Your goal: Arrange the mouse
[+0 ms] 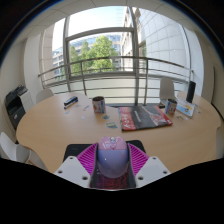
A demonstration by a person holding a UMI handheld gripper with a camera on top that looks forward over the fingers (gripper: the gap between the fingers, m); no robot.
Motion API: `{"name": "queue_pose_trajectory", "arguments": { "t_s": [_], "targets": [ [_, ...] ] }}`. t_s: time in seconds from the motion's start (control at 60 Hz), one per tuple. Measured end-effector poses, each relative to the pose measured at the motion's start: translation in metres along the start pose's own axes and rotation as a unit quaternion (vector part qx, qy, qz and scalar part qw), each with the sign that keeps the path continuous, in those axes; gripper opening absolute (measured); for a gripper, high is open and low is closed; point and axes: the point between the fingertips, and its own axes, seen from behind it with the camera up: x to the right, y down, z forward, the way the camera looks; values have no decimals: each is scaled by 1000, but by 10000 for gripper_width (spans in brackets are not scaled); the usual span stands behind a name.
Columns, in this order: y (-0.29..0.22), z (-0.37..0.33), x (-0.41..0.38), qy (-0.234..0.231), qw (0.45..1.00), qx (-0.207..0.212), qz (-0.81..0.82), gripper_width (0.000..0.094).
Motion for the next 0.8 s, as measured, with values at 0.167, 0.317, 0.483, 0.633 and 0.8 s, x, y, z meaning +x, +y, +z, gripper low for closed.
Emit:
{"name": "queue_pose_trajectory", "arguments": {
  "t_s": [0.167, 0.317, 0.483, 0.633, 0.8],
  "targets": [
    [76, 36, -16, 19, 998, -61, -9, 491],
    [84, 34, -14, 30, 997, -73, -1, 666],
    [47, -16, -17, 46, 998, -44, -15, 854],
    [18, -94, -27, 56, 998, -26, -16, 846],
    [11, -174, -38, 57, 998, -8, -17, 846]
  ]
}}
